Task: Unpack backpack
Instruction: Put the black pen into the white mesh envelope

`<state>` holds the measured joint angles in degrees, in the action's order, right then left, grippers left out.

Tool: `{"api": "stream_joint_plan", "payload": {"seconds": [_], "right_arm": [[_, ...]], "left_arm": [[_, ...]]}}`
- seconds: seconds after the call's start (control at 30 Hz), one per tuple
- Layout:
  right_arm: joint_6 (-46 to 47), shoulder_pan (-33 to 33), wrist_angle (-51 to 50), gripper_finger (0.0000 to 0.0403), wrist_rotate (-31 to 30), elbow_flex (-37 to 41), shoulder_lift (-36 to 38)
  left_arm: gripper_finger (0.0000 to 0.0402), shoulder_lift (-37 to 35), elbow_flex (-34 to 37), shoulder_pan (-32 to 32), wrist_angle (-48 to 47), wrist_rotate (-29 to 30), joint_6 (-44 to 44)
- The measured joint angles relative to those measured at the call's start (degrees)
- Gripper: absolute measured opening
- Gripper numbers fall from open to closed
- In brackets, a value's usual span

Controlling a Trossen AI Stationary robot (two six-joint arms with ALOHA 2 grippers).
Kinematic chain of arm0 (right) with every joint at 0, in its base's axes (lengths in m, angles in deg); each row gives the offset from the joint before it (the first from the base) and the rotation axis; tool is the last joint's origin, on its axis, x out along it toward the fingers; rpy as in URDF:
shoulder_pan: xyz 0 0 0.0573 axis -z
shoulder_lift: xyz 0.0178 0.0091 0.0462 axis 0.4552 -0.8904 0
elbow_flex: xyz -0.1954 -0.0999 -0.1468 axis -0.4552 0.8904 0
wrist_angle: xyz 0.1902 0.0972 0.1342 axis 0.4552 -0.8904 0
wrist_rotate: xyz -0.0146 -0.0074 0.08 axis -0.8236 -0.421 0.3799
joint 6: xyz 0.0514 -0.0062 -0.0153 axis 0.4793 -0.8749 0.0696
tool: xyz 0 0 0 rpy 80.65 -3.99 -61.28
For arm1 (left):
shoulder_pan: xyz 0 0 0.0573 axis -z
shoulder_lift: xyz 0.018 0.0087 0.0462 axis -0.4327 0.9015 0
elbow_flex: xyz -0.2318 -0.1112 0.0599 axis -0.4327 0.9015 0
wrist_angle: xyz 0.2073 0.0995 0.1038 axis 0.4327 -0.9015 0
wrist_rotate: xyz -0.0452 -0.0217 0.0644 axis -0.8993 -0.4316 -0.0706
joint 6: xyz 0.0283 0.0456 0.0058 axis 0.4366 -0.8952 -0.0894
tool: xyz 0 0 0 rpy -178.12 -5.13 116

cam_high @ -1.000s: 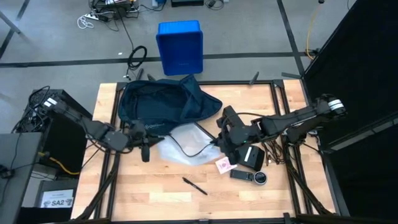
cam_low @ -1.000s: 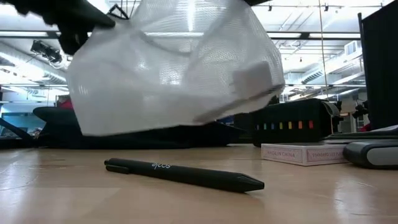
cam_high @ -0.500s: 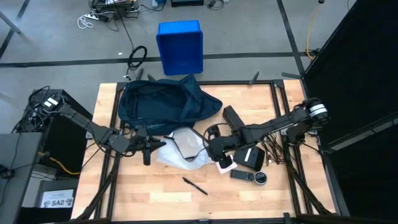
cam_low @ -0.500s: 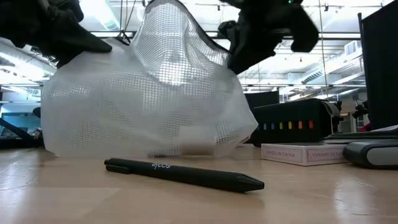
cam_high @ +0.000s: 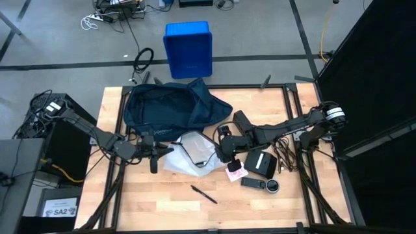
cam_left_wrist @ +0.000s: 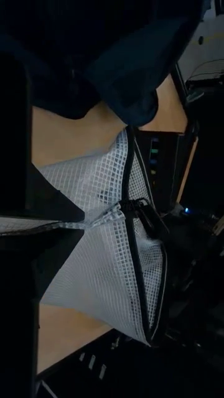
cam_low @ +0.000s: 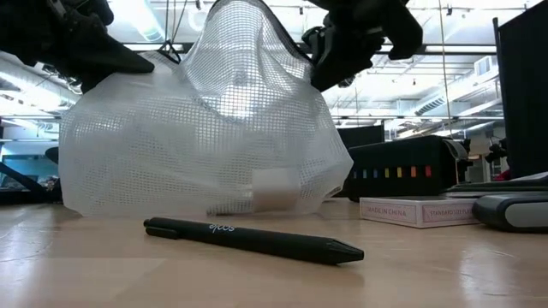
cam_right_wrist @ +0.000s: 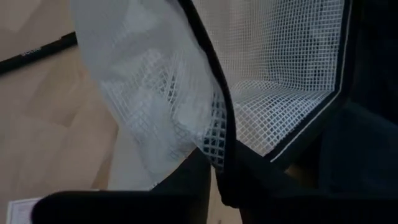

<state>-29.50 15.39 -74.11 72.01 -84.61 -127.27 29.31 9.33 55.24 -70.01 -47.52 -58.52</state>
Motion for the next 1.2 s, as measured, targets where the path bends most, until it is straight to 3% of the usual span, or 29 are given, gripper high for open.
{"api": "stream_joint_plan", "payload": {"seconds": [0.7, 0.97, 1.2], "right_arm": [[3.5, -4.9, -6.9, 0.0196, -2.2, 0.0, 8.5], [6.4, -8.1, -7.2, 0.0208, -3.3, 0.0, 11.6], [10.9, -15.8, 6.9, 0.0180, -1.0, -0.1, 8.0]], "left_arm": [[0.0000, 0.0, 0.0, 0.0, 0.5, 0.0, 0.2], [0.0000, 0.0, 0.0, 0.0, 0.4, 0.0, 0.2], [0.0000, 0.0, 0.0, 0.0, 0.4, -0.1, 0.2]]}}
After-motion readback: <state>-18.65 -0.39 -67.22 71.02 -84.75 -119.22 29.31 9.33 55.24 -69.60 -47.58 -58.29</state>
